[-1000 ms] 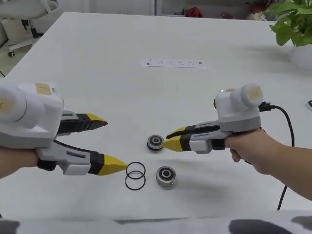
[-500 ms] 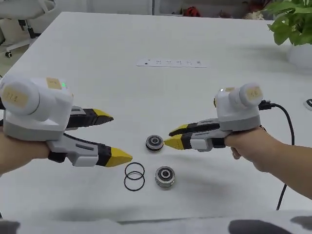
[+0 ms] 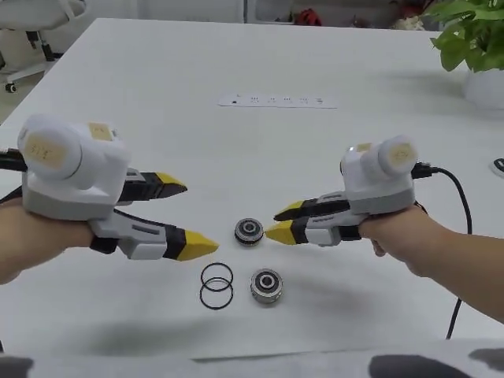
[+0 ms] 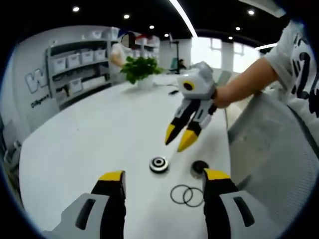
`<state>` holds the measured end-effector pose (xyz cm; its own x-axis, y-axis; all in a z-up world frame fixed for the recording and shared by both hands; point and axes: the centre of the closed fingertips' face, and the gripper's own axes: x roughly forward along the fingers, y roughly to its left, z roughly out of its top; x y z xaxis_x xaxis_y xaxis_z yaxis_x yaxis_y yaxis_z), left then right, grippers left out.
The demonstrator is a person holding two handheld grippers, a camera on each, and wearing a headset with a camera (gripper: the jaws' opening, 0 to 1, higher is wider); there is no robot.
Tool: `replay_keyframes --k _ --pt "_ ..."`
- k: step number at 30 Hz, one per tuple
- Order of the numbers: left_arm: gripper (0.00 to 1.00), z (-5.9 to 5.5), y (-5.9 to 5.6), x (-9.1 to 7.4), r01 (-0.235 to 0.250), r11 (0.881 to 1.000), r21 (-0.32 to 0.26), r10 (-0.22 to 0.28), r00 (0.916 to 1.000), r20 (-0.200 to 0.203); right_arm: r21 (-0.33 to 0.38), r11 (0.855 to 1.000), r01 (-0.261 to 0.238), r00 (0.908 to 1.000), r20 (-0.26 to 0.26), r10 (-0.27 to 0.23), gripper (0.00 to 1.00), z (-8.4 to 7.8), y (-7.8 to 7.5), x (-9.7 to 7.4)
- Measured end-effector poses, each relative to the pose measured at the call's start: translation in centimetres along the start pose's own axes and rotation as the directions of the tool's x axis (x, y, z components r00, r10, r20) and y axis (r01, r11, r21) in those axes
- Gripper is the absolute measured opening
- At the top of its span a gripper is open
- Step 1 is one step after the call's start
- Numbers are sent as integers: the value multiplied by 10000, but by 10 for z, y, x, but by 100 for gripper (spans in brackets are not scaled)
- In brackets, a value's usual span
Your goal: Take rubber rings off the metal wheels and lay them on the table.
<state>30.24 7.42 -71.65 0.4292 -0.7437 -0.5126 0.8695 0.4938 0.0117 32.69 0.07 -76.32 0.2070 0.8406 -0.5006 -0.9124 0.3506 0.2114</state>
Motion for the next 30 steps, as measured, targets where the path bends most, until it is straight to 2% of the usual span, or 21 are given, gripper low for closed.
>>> replay_keyframes --k 30 --pt "56 -1 5 36 312 9995 59 -310 9989 -364 -305 9994 169 9994 -293 -178 22 -9 -9 10"
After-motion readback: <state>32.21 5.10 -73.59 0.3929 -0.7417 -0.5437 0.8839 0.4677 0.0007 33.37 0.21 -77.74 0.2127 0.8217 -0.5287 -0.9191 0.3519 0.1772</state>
